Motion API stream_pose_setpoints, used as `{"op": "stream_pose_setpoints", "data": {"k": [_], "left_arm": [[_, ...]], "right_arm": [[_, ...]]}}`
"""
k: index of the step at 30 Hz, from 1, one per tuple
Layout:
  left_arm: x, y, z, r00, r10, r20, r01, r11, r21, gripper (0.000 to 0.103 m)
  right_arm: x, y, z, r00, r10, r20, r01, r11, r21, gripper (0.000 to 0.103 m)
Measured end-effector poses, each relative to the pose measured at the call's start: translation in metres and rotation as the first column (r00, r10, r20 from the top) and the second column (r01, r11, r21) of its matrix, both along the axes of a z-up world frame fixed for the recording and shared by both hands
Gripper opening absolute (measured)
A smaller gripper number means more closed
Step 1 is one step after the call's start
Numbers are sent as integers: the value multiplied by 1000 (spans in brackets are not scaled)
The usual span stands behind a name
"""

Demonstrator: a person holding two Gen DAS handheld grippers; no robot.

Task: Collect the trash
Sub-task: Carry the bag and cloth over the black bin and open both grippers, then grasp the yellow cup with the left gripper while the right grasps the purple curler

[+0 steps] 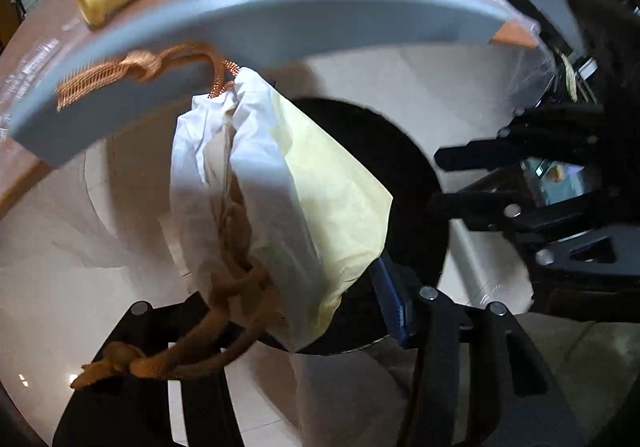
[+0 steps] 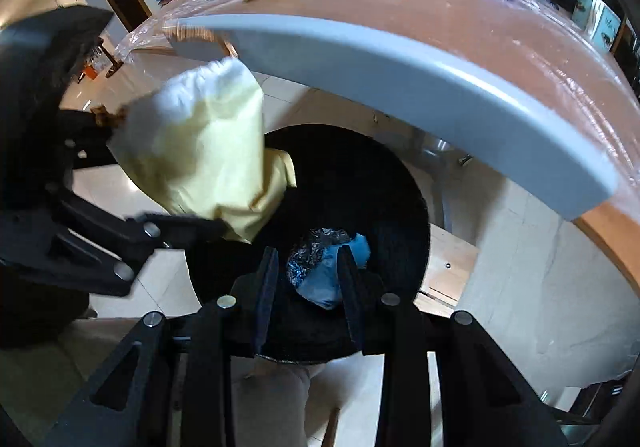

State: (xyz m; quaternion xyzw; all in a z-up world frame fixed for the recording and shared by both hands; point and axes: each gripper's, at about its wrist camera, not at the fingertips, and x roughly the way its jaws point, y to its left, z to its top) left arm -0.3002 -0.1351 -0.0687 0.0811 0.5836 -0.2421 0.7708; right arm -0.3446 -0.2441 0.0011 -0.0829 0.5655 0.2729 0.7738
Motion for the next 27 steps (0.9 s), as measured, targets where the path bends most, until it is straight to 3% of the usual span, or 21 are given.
{"op": "stream_pose_setpoints", "data": {"k": [4,6,9,11,16,20,22,23,24,25,26,27], "left_arm": [[7,-3,-21,999,-8,-37,10,999,41,53],[7,-5,-27,1000,-10,-11,10,997,77,71],[11,-6,-29,1000,0,9,-1,996,94,78],[14,-5,-29,1000,5,-3,-5,996,90,78],[13,-5,-10,1000,-2,18,1,998,63,78],[3,11,42,994,-5,107,10,999,-47,78],[-1,22,79,980,11,200,7,996,-89,87],[-1,26,96,965,32,261,-6,995,-99,98],[-2,30,112,945,55,322,-20,993,-112,101],[-2,34,124,924,79,374,-35,992,-123,101],[1,41,140,892,117,437,-66,989,-130,101],[7,46,148,875,142,463,-91,987,-130,101]], "right_arm": [[7,-4,-11,998,-43,-36,43,999,0,32],[8,-8,-13,997,-67,-42,67,998,3,33],[13,-13,-12,994,-96,-47,97,995,19,49],[12,-16,-9,993,-112,-44,113,993,19,51],[6,-23,12,990,-138,-1,138,990,41,68],[1,-36,56,982,-151,116,143,987,73,85],[-1,-43,89,956,-175,234,159,983,86,95],[1,-46,105,933,-197,301,182,980,76,97],[3,-47,119,904,-220,366,212,975,64,99],[7,-49,134,867,-243,435,243,968,57,99],[13,-51,146,840,-260,475,265,962,59,99],[22,-53,156,820,-280,499,281,957,75,99]]}}
